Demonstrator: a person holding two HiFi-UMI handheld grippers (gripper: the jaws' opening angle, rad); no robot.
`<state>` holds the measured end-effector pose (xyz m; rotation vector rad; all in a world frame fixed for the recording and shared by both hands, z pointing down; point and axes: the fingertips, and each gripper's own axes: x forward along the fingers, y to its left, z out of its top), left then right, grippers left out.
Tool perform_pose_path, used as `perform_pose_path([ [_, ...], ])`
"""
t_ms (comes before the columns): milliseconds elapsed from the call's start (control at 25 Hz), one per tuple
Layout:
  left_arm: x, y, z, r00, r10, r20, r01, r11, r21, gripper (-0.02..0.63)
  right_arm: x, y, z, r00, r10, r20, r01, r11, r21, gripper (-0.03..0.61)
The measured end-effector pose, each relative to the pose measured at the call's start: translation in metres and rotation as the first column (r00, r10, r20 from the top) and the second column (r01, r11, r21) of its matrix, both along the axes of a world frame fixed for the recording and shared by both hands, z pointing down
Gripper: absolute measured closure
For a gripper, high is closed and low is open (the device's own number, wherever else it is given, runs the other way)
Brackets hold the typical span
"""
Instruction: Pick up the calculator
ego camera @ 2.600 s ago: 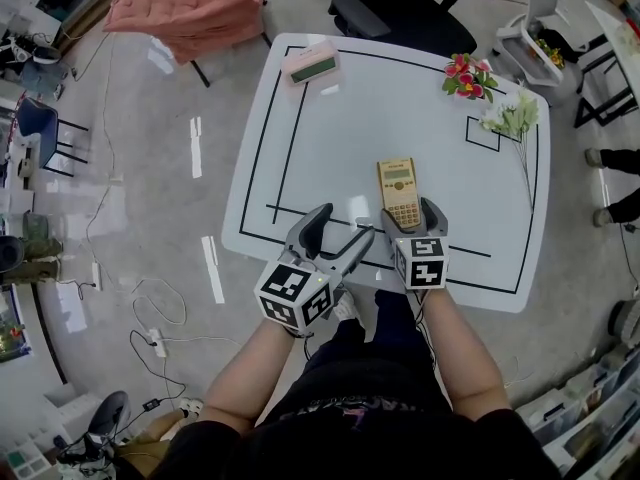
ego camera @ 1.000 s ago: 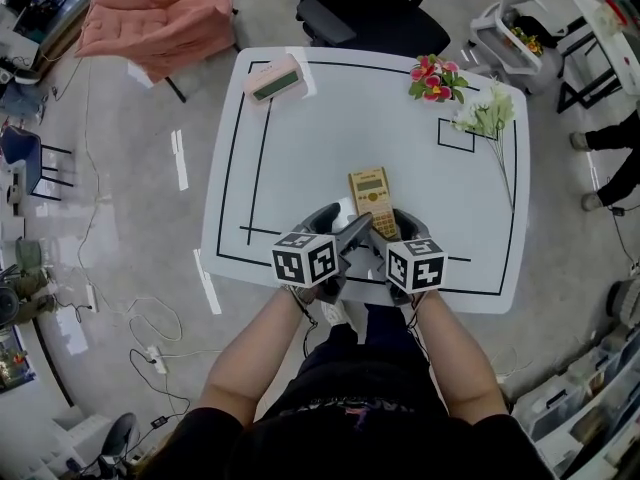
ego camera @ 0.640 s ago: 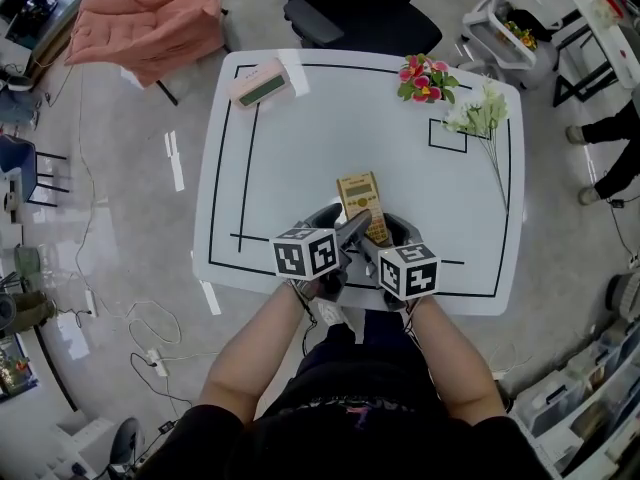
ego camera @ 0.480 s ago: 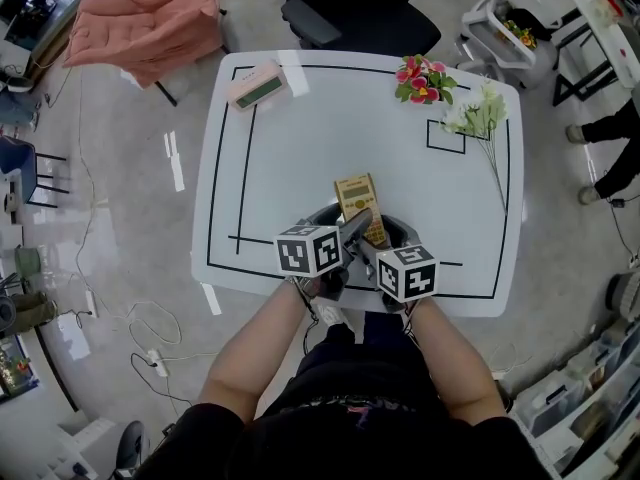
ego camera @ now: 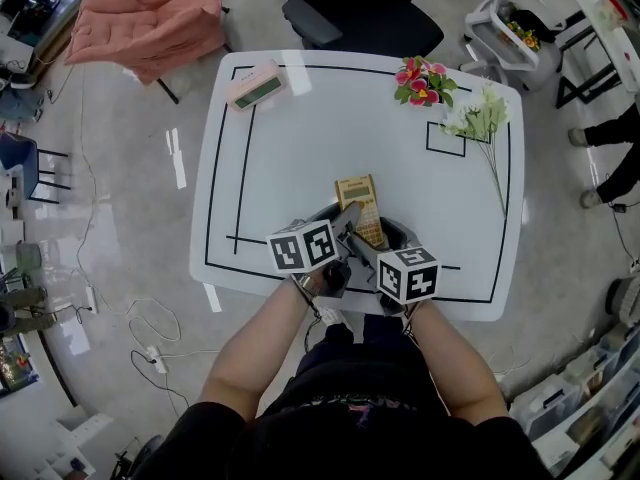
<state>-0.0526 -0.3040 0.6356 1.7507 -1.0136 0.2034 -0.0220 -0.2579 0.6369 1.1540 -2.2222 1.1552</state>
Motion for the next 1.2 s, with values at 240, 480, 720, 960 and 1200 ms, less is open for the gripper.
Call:
perform_pose_path([
  [240, -0.006, 0.004, -0.004, 0.994, -0.065, -0.085, 0.063, 0.998, -0.018, 0.507, -0.002, 0.003, -0.001, 0.999, -0.041, -0.003, 0.041, 0.999, 0.024, 0.247],
  [480, -0.013, 0.006, -0.023, 0.984, -0.085, -0.155, 0.088, 0.996, 0.014, 0.525, -0.007, 0.004, -0.012, 0.996, -0.084, 0.010, 0.083, 0.993, 0.086, 0.247],
  [720, -0.032, 0.006, -0.052, 0.971, -0.120, -0.207, 0.137, 0.988, 0.066, 0.540, -0.009, 0.004, -0.042, 0.996, -0.093, 0.008, 0.090, 0.978, 0.189, 0.247],
  [960, -0.051, 0.007, -0.086, 0.970, -0.123, -0.210, 0.157, 0.975, 0.154, 0.540, -0.006, 0.001, -0.081, 0.997, -0.076, -0.016, 0.077, 0.945, 0.317, 0.249],
  [1200, -0.075, 0.019, -0.131, 0.973, -0.119, -0.196, 0.171, 0.946, 0.274, 0.540, 0.008, 0.001, -0.133, 0.995, -0.013, -0.101, 0.061, 0.872, 0.486, 0.337],
])
